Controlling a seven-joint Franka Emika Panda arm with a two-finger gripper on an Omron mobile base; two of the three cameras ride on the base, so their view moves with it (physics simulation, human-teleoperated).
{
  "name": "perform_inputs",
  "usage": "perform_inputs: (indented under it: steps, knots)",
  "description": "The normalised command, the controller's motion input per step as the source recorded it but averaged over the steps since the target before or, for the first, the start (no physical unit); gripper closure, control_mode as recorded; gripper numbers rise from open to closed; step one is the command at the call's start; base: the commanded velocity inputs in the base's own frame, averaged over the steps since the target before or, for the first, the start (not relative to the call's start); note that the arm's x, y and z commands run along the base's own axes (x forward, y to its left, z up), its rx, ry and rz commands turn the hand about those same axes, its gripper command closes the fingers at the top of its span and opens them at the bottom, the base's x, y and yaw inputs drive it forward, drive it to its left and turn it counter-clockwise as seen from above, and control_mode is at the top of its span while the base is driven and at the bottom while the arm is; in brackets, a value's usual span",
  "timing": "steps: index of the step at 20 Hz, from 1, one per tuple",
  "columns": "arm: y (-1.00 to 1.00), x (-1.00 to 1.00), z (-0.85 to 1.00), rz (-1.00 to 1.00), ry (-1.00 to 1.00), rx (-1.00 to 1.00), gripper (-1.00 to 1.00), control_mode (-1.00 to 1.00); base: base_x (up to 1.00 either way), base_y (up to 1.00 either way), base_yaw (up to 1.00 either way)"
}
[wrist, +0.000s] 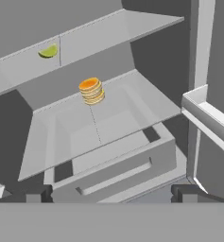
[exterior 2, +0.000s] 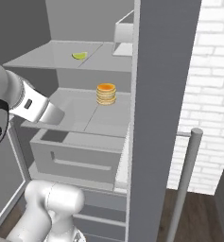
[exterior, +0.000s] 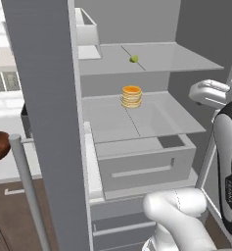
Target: Grab a lemon wedge from the fridge and one ice cube from the ice bowl, and put them in the glass of lemonade.
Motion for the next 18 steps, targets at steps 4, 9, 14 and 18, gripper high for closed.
perform_inputs:
  steps: [4, 9, 14, 18]
  knots:
    - [0.00, 0.00, 0.00, 0.00, 0.00, 0.00, -1.00, 1.00, 0.38, 0.11, 0.00]
    - [0.00, 0.00, 0.00, 0.00, 0.00, 0.00, -1.00, 1.00, 0.13, 0.20, 0.00]
    - [0.08, -0.05, 0.02, 0.00, -0.08, 0.00, -1.00, -1.00, 0.00, 0.09, 0.00]
    - [0.40, -0.55, 0.23, 0.00, -0.39, 0.01, -1.00, -1.00, 0.00, 0.00, 0.00]
